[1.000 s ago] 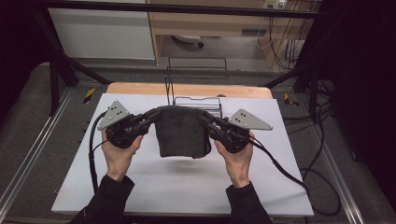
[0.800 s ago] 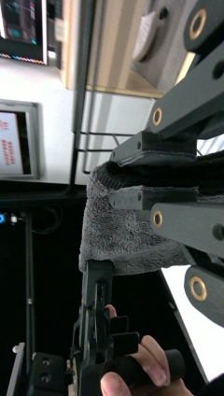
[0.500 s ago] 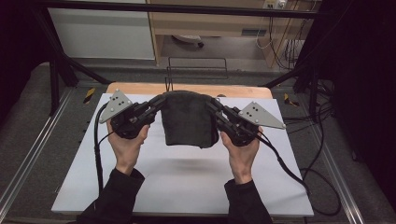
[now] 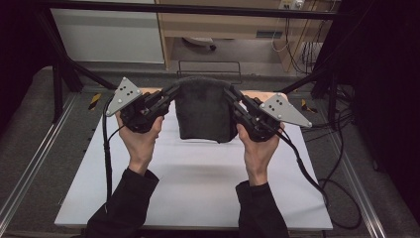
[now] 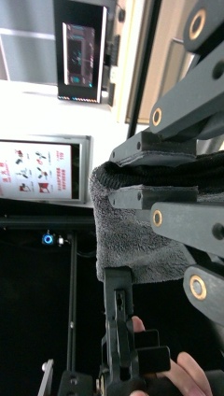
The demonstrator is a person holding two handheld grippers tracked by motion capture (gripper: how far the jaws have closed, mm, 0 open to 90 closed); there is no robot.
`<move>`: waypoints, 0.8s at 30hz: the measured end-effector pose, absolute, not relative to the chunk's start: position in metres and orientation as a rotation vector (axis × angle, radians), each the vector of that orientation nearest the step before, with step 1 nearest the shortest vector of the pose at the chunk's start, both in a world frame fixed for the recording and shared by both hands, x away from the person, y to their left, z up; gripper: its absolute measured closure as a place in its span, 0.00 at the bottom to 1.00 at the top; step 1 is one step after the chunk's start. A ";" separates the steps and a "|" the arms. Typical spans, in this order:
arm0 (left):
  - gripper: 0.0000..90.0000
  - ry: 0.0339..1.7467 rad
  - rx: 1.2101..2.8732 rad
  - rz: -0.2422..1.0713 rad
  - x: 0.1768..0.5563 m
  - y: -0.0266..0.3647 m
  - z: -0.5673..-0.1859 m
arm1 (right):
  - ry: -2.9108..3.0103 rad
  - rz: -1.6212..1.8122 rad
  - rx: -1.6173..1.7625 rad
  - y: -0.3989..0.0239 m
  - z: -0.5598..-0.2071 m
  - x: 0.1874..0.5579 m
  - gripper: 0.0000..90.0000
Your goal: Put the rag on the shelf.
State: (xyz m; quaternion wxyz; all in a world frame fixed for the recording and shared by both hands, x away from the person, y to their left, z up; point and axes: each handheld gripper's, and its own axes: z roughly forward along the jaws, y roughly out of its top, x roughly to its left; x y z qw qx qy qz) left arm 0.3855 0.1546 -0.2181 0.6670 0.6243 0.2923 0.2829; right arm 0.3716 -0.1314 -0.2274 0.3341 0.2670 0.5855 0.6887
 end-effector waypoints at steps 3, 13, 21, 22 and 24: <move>0.90 0.651 1.389 0.650 0.388 0.153 -0.211 | 1.507 1.798 0.685 -0.132 -0.219 0.374 0.89; 0.90 0.638 1.337 0.674 0.399 0.151 -0.182 | 1.453 1.792 0.655 -0.129 -0.190 0.386 0.90; 0.90 0.647 1.314 0.679 0.414 0.148 -0.163 | 1.434 1.772 0.647 -0.128 -0.169 0.401 0.90; 0.90 0.648 1.314 0.684 0.416 0.148 -0.161 | 1.429 1.770 0.645 -0.128 -0.167 0.402 0.89; 0.90 0.652 1.310 0.685 0.420 0.148 -0.157 | 1.424 1.767 0.642 -0.128 -0.163 0.406 0.89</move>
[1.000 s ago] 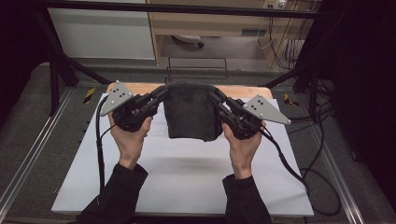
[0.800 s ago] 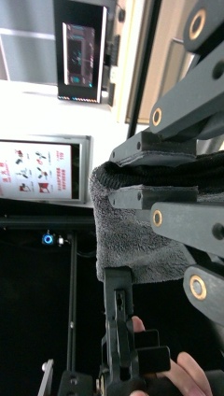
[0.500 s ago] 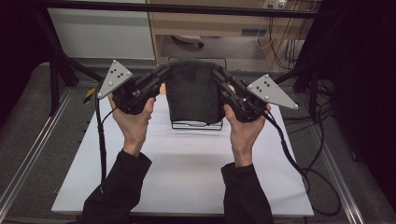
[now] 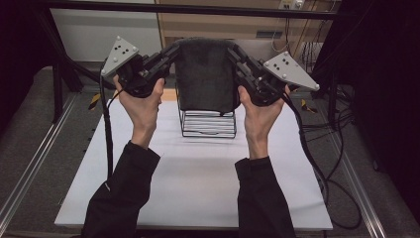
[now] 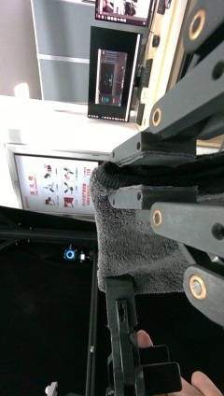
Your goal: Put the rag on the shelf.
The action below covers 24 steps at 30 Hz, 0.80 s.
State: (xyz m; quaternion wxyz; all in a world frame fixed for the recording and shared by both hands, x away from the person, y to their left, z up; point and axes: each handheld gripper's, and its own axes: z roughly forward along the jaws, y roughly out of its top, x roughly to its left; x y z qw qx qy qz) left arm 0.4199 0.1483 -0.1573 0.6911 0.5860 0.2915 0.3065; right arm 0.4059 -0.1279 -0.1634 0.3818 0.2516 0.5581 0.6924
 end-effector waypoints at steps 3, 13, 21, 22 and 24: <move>0.90 0.657 1.307 0.694 0.425 0.148 -0.153 | 1.414 1.773 0.643 -0.128 -0.159 0.413 0.90; 0.90 0.668 1.291 0.711 0.440 0.145 -0.134 | 1.404 1.788 0.642 -0.128 -0.141 0.434 0.90; 0.90 0.673 1.277 0.728 0.450 0.142 -0.121 | 1.394 1.791 0.634 -0.130 -0.128 0.447 0.90; 0.90 0.674 1.275 0.728 0.453 0.142 -0.120 | 1.397 1.794 0.634 -0.130 -0.127 0.451 0.90; 0.90 0.678 1.284 0.741 0.458 0.141 -0.118 | 1.399 1.796 0.639 -0.131 -0.125 0.458 0.90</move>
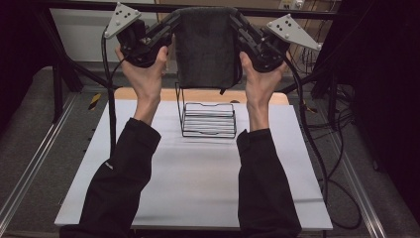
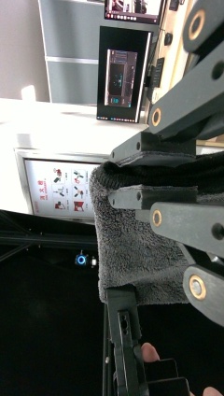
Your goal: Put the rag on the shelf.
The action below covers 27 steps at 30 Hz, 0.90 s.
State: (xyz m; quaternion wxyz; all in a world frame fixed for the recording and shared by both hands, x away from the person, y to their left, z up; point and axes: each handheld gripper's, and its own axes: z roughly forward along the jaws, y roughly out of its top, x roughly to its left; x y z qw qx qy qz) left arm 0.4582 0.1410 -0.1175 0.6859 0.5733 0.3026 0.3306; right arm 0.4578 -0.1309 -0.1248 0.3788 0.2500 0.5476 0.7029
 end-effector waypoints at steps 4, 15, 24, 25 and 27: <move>0.90 0.682 1.292 0.746 0.469 0.139 -0.114 | 1.398 1.800 0.635 -0.133 -0.122 0.470 0.90; 0.90 0.707 1.293 0.732 0.504 0.137 -0.109 | 1.404 1.796 0.636 -0.135 -0.112 0.505 0.90; 0.90 0.734 1.339 0.705 0.514 0.142 -0.134 | 1.476 1.752 0.661 -0.131 -0.135 0.512 0.90; 0.90 0.734 1.348 0.701 0.515 0.142 -0.138 | 1.482 1.749 0.665 -0.131 -0.138 0.512 0.90; 0.90 0.739 1.379 0.698 0.516 0.142 -0.143 | 1.495 1.746 0.679 -0.133 -0.145 0.513 0.90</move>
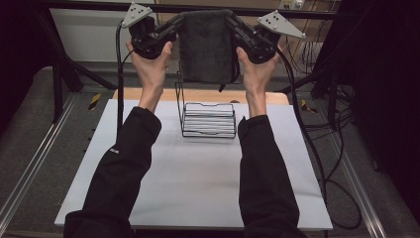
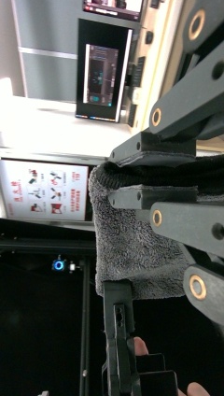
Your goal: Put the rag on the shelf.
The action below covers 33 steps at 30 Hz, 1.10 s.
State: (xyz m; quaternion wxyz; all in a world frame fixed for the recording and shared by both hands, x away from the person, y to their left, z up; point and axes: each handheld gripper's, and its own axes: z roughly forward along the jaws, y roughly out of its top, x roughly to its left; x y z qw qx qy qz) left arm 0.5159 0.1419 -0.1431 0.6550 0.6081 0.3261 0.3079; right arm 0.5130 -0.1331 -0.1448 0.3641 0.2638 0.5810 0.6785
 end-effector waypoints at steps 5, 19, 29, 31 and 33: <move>0.90 0.732 1.429 0.695 0.515 0.141 -0.158 | 1.528 1.728 0.701 -0.137 -0.161 0.513 0.90; 0.90 0.687 1.503 0.663 0.494 0.147 -0.185 | 1.622 1.678 0.717 -0.143 -0.196 0.495 0.89; 0.90 0.676 1.543 0.626 0.484 0.150 -0.198 | 1.677 1.637 0.693 -0.144 -0.206 0.482 0.89; 0.90 0.668 1.545 0.625 0.480 0.150 -0.200 | 1.690 1.622 0.685 -0.144 -0.207 0.478 0.89; 0.90 0.660 1.550 0.627 0.476 0.150 -0.202 | 1.699 1.611 0.675 -0.144 -0.207 0.474 0.89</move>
